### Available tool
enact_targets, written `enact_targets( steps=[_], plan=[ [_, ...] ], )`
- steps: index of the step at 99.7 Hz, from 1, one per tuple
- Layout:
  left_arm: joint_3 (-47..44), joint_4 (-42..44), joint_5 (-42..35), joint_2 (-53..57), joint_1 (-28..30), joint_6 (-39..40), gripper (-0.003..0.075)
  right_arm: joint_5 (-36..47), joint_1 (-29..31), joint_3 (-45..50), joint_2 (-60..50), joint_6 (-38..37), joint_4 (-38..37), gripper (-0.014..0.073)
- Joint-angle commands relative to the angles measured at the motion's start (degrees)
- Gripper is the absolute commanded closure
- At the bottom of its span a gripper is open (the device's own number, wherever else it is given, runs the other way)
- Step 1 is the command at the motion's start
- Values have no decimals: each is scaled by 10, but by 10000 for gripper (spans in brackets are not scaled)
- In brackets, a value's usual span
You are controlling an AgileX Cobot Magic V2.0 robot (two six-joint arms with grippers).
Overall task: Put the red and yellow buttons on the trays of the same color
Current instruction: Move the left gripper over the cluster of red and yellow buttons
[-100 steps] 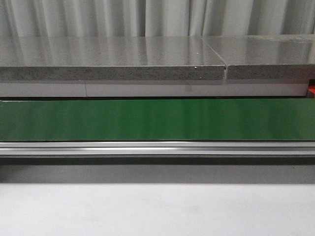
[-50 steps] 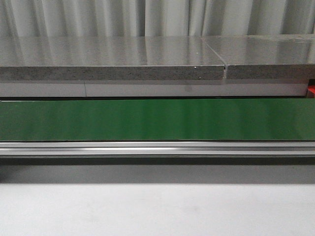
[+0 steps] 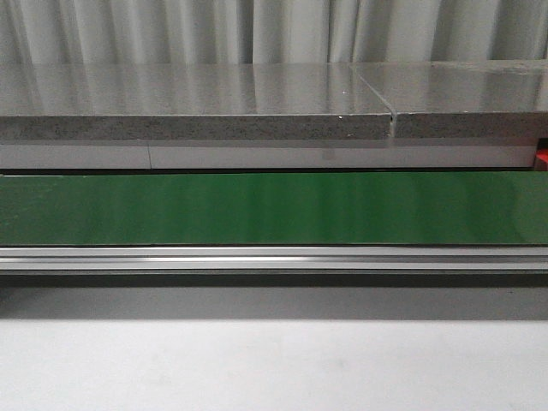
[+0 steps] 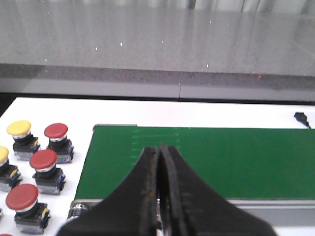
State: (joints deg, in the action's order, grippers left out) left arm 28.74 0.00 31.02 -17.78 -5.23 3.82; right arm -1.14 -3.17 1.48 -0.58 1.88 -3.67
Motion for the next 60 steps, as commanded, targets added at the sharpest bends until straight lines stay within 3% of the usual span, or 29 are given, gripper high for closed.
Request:
enact_targets(
  steps=[1,18,60],
  plan=[
    [82,-3,34,-68,-4,5,739,44,-1,-5,-9,1,-4,662],
    [166,-17,131,-158,-4,5,739,44,-1,-5,-9,1,-4,662],
    [172,-49,155,-262,-4,5,739,44,-1,-5,-9,1,-4,662]
  ],
)
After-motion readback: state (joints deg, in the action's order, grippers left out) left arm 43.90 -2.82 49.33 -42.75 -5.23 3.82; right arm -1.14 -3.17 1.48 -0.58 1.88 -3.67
